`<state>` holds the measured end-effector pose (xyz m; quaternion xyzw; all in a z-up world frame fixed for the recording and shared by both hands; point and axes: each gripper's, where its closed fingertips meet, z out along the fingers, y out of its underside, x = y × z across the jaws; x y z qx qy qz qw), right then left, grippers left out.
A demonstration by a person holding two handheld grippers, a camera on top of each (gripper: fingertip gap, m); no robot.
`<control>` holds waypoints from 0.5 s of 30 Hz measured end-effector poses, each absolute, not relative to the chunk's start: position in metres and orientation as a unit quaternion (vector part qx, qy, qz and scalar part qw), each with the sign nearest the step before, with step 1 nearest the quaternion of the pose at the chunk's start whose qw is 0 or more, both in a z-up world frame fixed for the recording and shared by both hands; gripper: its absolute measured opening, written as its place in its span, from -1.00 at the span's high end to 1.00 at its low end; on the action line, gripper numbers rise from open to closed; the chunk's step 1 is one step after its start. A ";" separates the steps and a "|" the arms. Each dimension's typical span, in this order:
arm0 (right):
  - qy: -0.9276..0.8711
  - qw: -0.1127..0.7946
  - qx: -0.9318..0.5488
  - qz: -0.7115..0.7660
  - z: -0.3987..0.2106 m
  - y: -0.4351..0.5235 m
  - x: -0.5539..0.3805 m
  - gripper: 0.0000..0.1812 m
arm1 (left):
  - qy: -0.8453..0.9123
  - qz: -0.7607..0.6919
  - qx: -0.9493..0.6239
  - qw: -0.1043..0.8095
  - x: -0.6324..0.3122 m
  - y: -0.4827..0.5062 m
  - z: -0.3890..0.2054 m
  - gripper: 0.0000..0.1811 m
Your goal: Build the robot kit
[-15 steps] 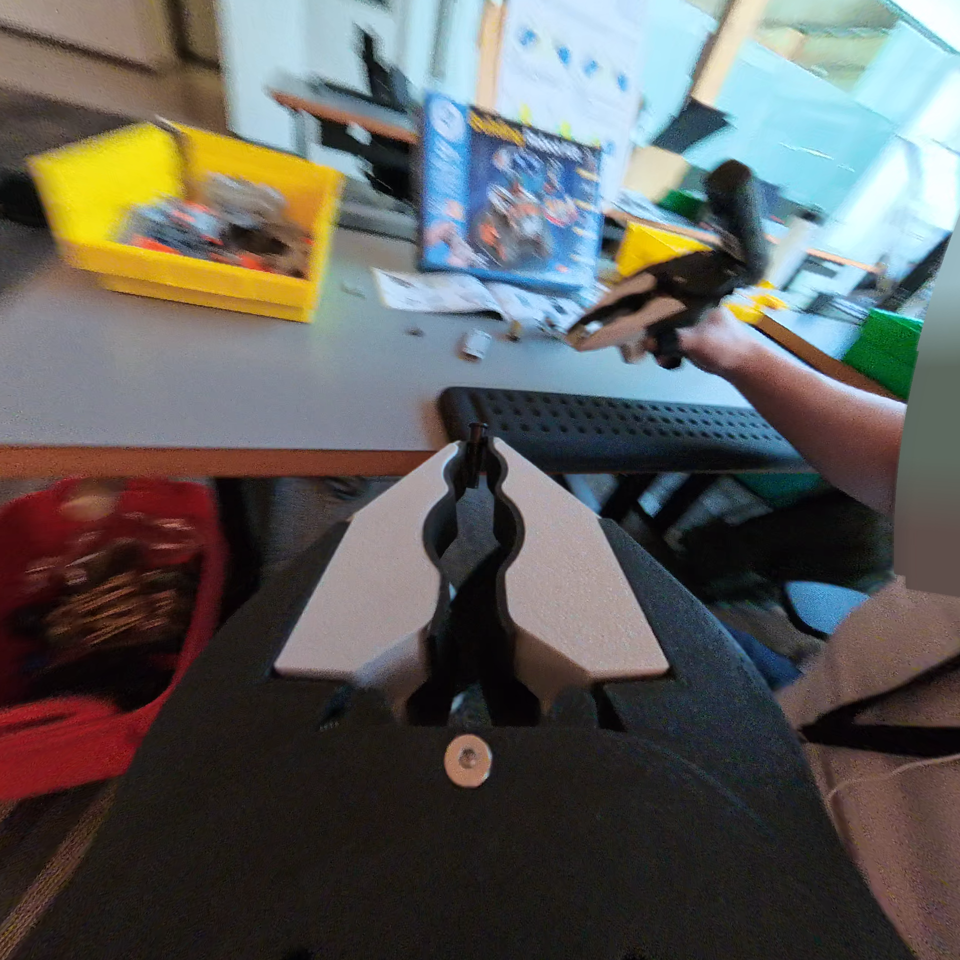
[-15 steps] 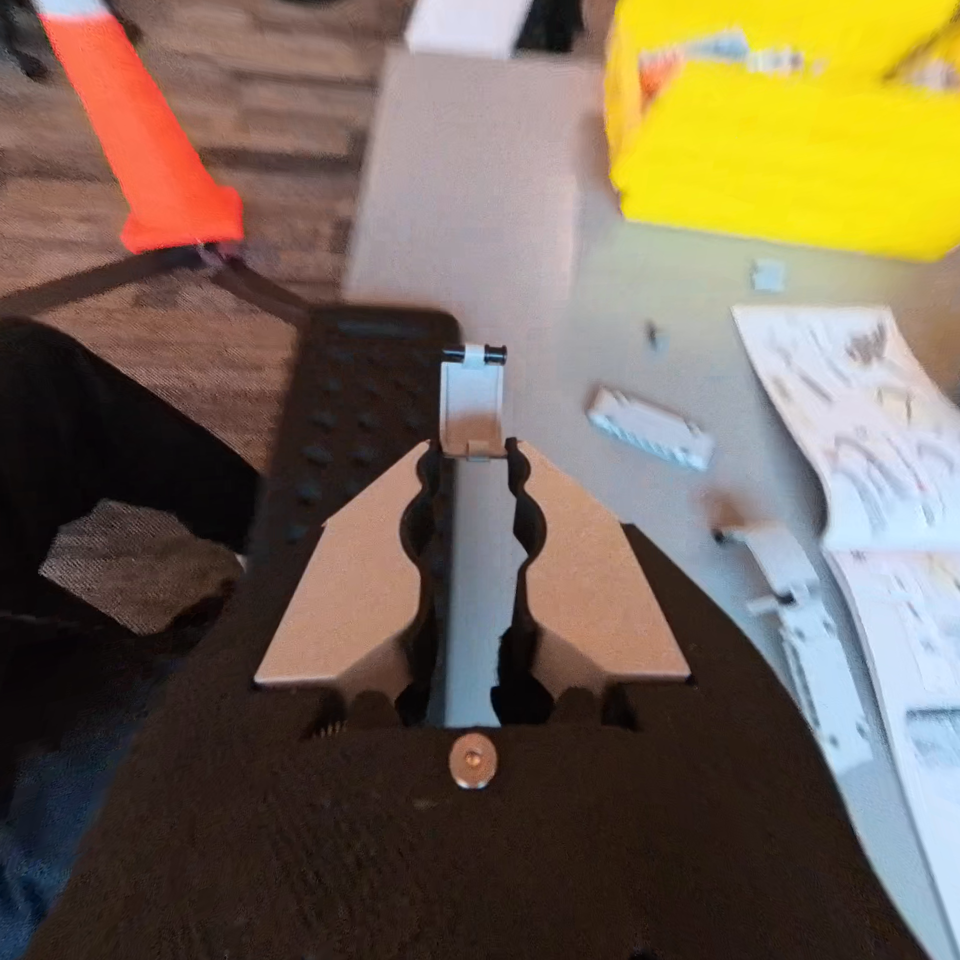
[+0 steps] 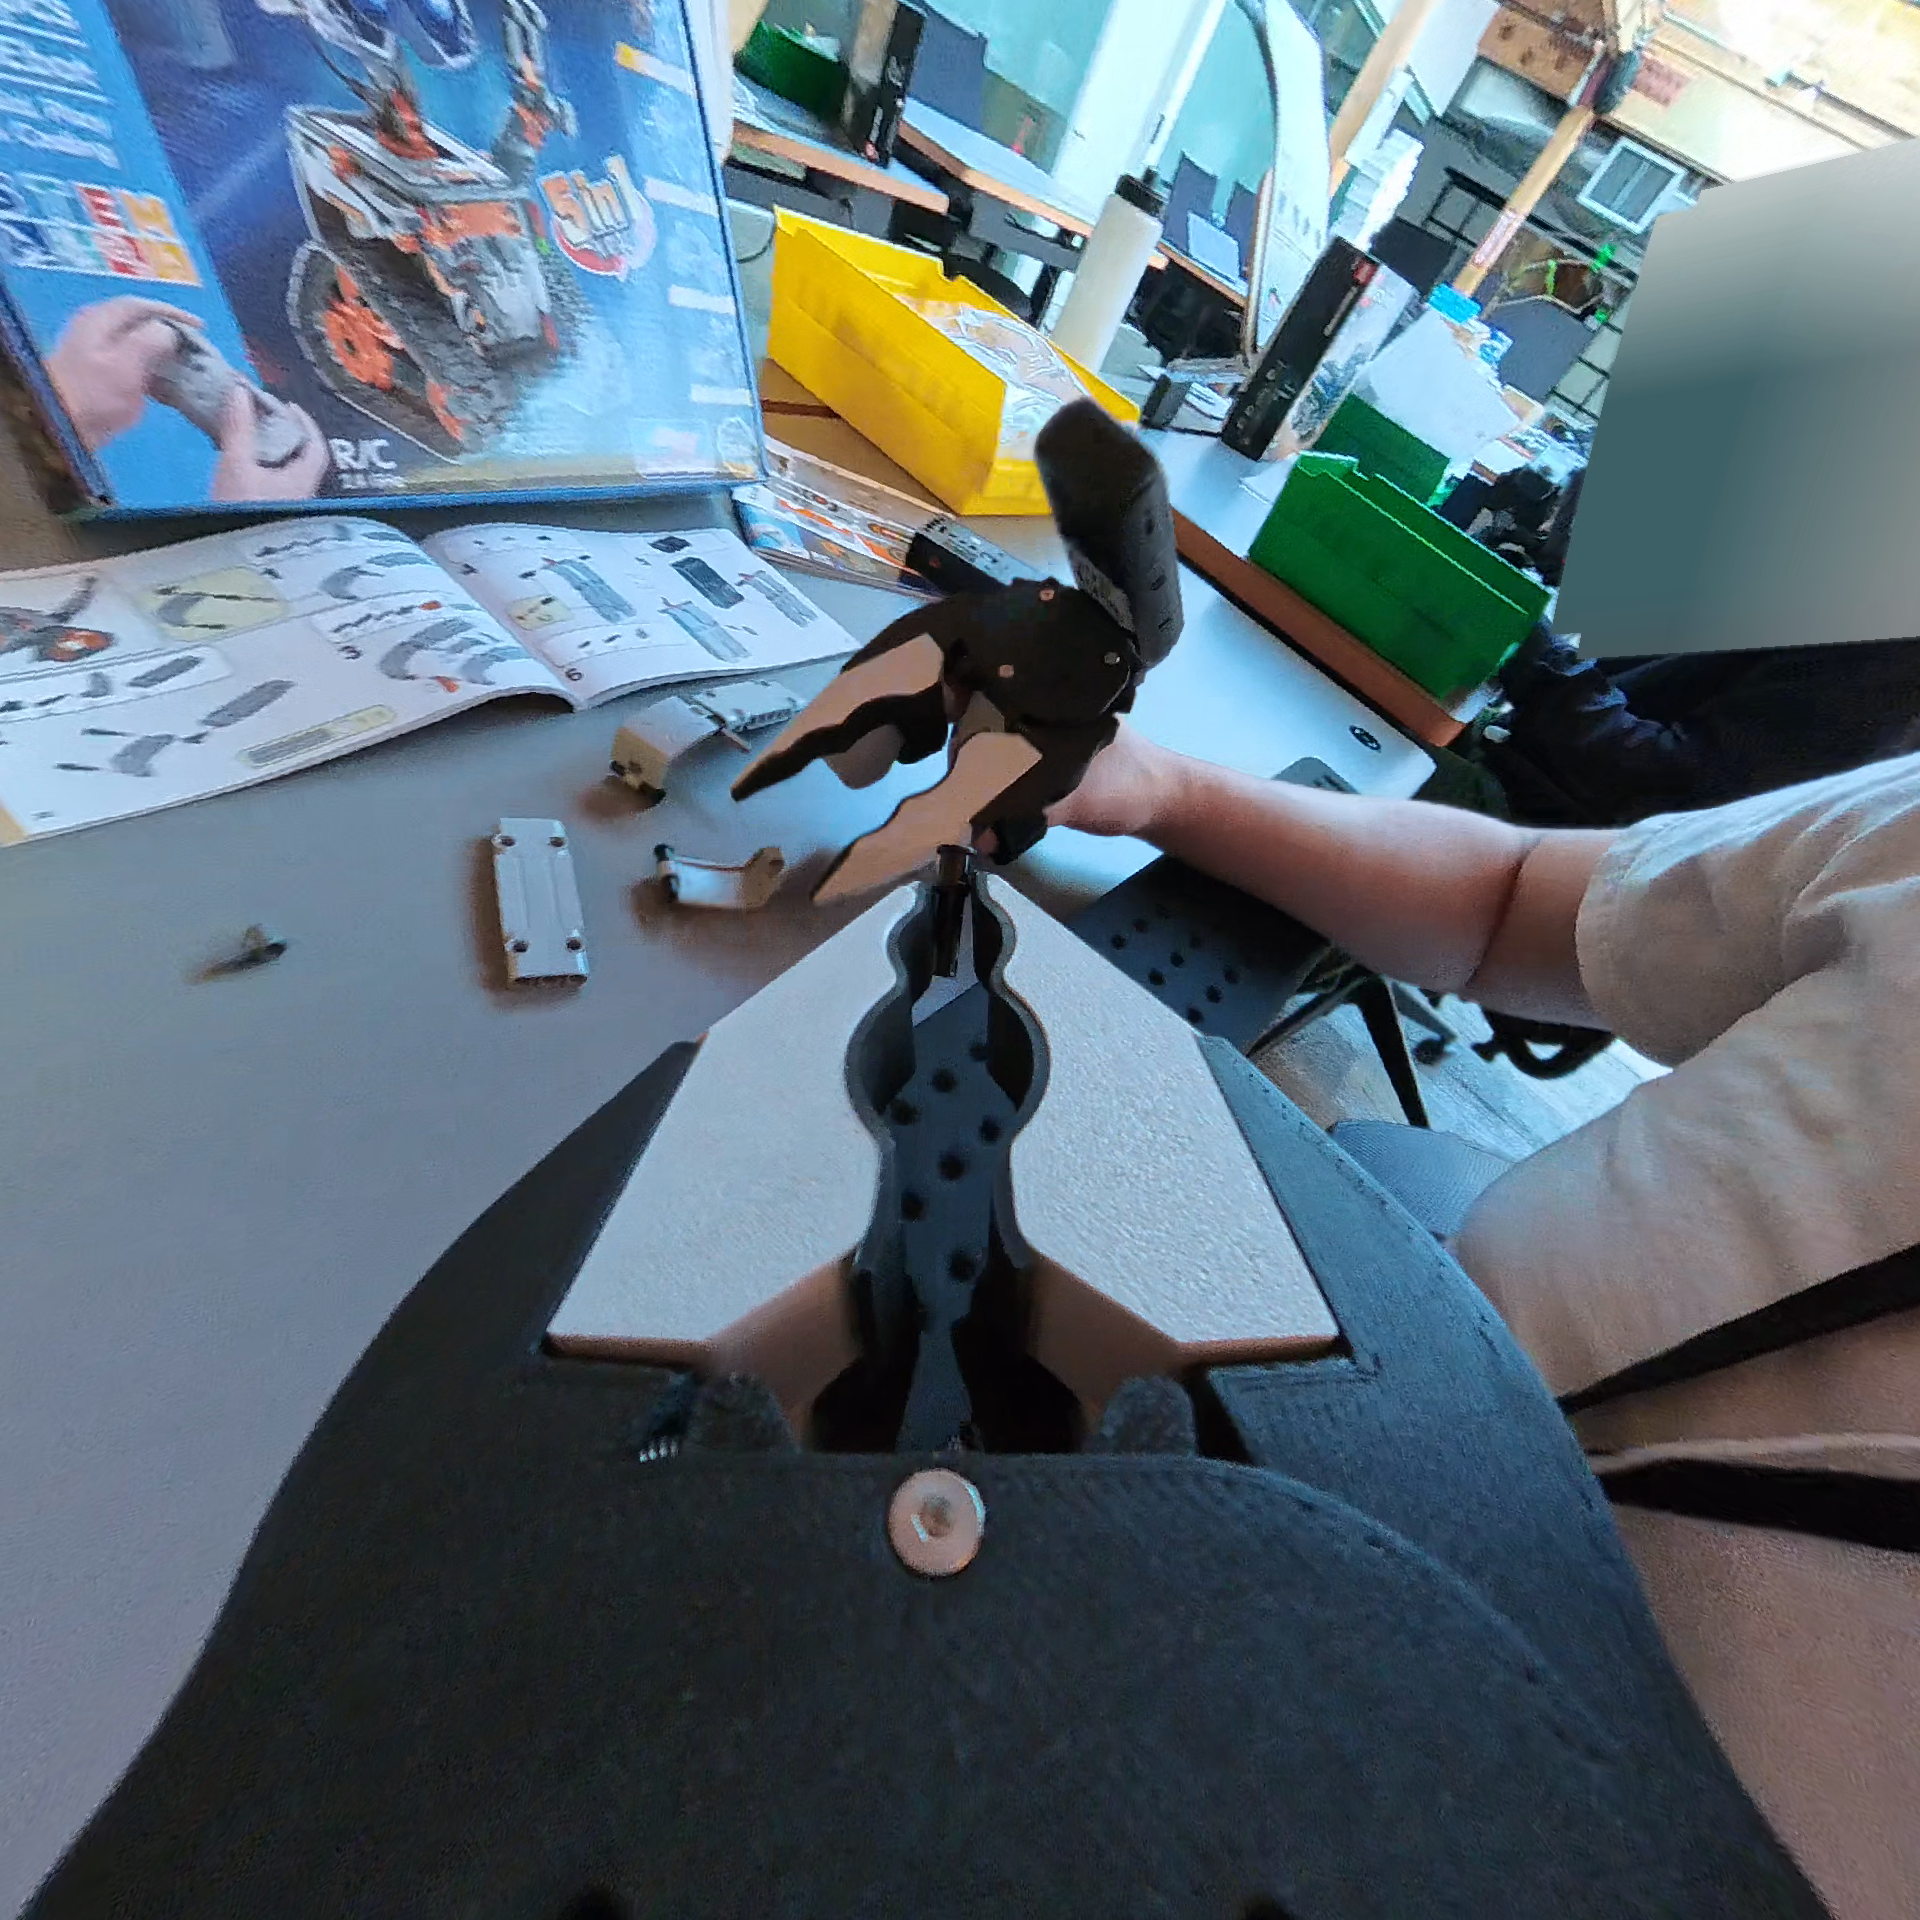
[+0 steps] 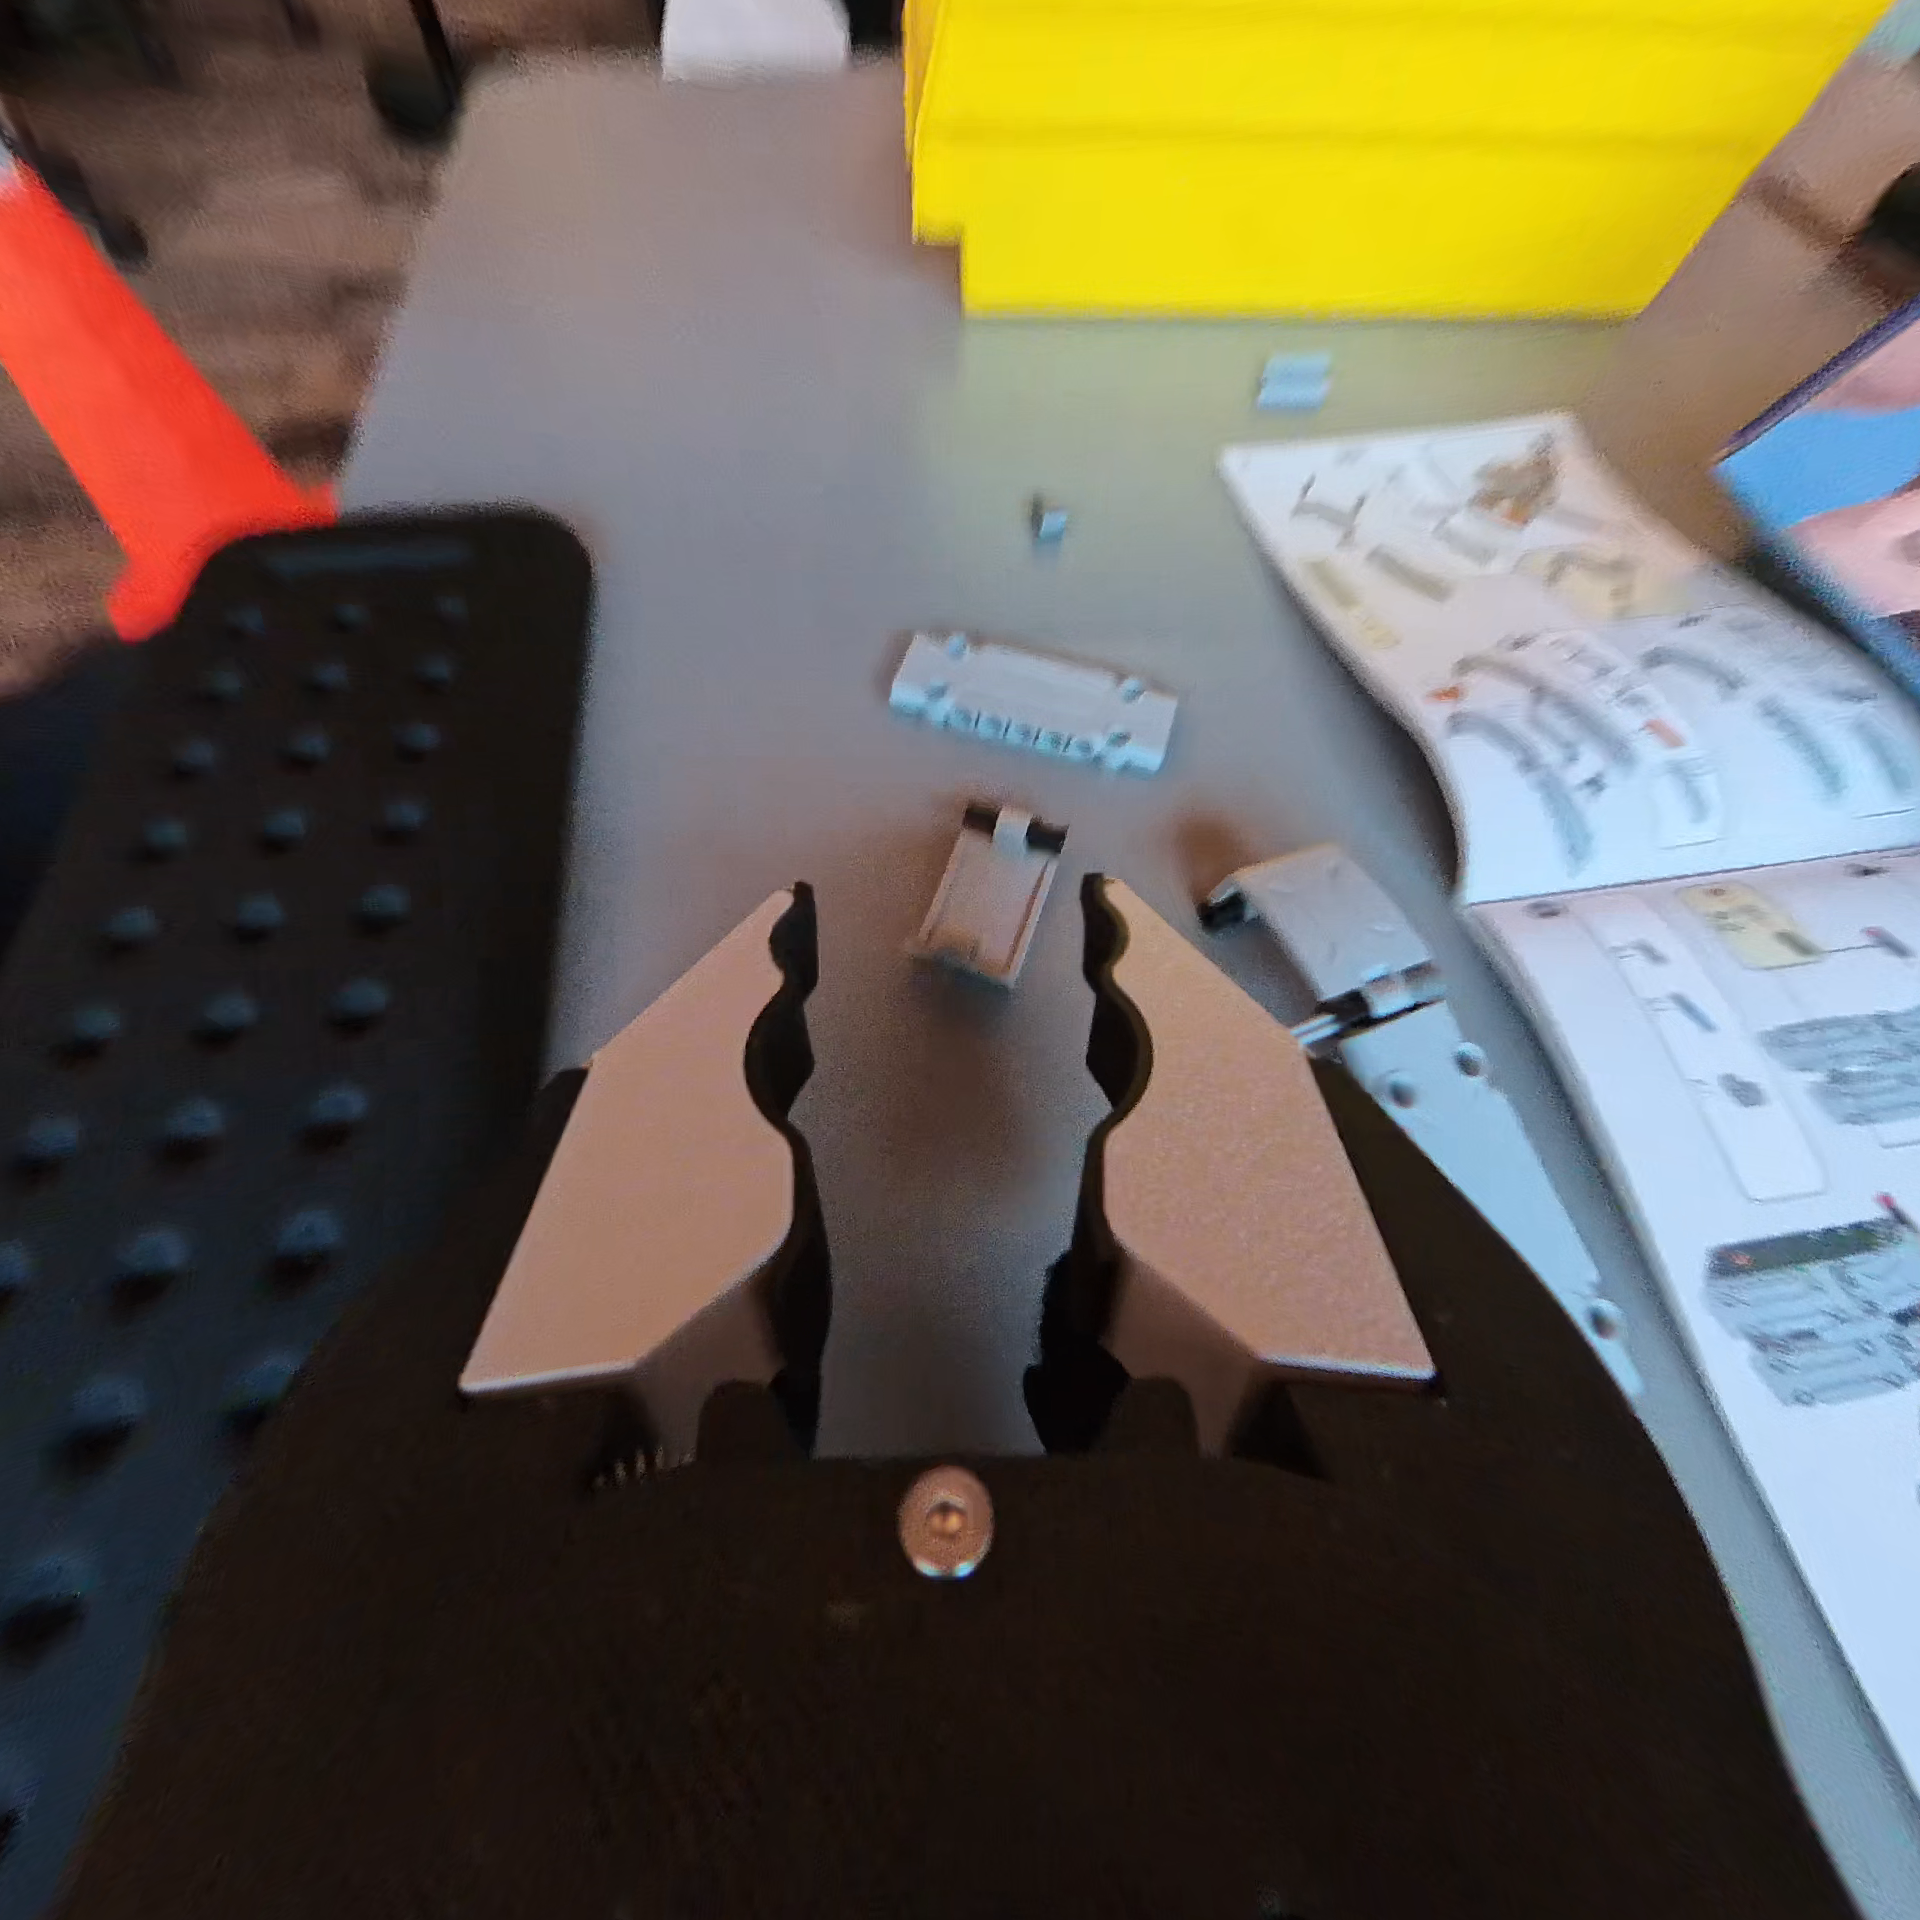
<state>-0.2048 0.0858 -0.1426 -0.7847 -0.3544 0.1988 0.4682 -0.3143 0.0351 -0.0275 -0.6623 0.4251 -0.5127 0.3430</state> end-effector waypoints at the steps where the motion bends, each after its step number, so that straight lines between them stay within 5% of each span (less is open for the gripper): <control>1: -0.327 0.497 -0.775 0.214 -0.127 0.088 -0.199 0.44 | 0.425 -0.517 -0.660 0.341 -0.308 0.035 -0.027 0.95; 10: -0.241 0.618 -0.704 0.255 -0.071 0.086 -0.167 0.44 | 0.400 -0.546 -0.665 0.316 -0.283 0.033 -0.048 0.94; 15: -0.267 0.580 -0.740 0.213 -0.088 0.085 -0.172 0.45 | 0.377 -0.549 -0.675 0.316 -0.295 0.043 -0.064 0.94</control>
